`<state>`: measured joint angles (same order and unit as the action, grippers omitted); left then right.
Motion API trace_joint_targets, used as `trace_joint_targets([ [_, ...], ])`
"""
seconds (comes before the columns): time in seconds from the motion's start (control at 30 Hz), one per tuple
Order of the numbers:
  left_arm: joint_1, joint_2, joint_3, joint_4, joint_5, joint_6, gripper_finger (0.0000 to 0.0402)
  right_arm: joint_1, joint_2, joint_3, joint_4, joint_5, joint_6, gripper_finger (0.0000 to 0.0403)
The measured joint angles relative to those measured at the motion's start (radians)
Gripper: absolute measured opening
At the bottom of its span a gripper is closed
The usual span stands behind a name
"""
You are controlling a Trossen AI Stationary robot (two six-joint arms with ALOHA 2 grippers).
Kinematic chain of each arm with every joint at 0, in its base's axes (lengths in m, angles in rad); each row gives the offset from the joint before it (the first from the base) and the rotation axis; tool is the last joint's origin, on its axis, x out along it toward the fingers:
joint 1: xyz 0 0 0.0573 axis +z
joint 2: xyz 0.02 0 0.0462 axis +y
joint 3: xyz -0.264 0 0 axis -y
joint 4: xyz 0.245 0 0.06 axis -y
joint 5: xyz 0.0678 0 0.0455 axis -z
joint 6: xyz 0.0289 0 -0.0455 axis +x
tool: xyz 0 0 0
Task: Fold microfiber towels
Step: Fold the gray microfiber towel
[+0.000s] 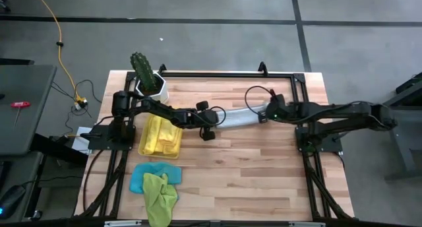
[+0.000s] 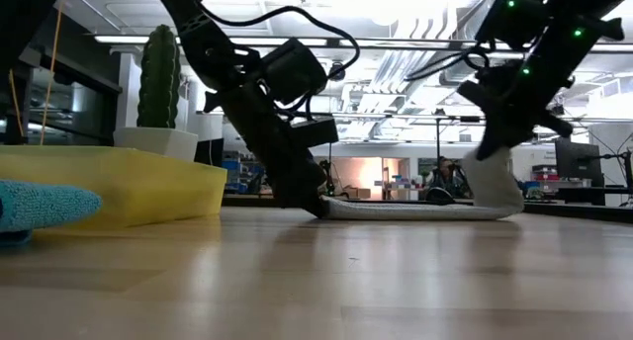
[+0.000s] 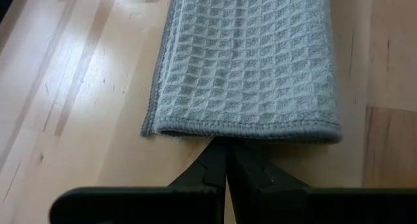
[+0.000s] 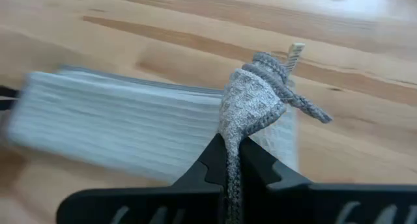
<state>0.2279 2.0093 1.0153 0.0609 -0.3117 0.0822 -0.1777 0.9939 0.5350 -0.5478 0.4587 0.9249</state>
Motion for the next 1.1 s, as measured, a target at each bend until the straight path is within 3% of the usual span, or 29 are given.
trace_joint_targets([
  [0.53,-0.009,-0.001,0.008,-0.008,0.007,0.0,0.0,0.104,0.418,0.0,0.659,-0.004,-0.047,0.0],
  [0.83,-0.01,-0.001,0.008,-0.007,-0.003,0.0,0.0,0.109,0.629,0.0,1.045,-0.083,-0.07,0.0],
  [1.1,-0.01,-0.001,0.008,-0.006,-0.008,-0.001,0.0,0.109,0.71,0.001,1.197,-0.138,-0.068,0.0],
])
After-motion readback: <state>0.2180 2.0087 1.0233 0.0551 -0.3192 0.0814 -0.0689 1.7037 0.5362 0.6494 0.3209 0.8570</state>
